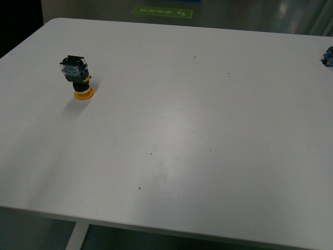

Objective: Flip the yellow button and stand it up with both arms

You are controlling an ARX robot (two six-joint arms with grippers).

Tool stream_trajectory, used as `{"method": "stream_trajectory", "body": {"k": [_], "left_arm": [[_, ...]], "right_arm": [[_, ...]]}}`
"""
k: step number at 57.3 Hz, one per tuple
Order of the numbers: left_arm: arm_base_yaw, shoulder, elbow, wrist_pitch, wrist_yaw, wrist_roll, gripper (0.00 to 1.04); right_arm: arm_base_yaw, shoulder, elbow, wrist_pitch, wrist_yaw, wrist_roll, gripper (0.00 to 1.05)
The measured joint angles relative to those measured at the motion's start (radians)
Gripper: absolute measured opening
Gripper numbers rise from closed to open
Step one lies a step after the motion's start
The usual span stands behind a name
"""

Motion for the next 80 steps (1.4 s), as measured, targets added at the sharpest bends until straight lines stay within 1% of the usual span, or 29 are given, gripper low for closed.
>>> {"method": "stream_trajectory", "body": {"k": [75, 76, 77, 80], "left_arm": [[0.000, 0.002, 0.001, -0.002, -0.005, -0.001, 0.98], [-0.002, 0.024, 0.011, -0.036, -0.023, -0.023, 0.98], [0.004, 0.053, 0.035, -0.096, -0.062, -0.064, 0.98], [0.035, 0.161, 0.094, -0.209, -0.067, -0.129, 0.98]], "right_arm": [[0.000, 0.000, 0.000, 0.000, 0.000, 0.000, 0.97], [0.000, 0.000, 0.000, 0.000, 0.000, 0.000, 0.97], [0.000, 0.000, 0.000, 0.000, 0.000, 0.000, 0.97], [0.000, 0.000, 0.000, 0.000, 0.000, 0.000, 0.97]]}}
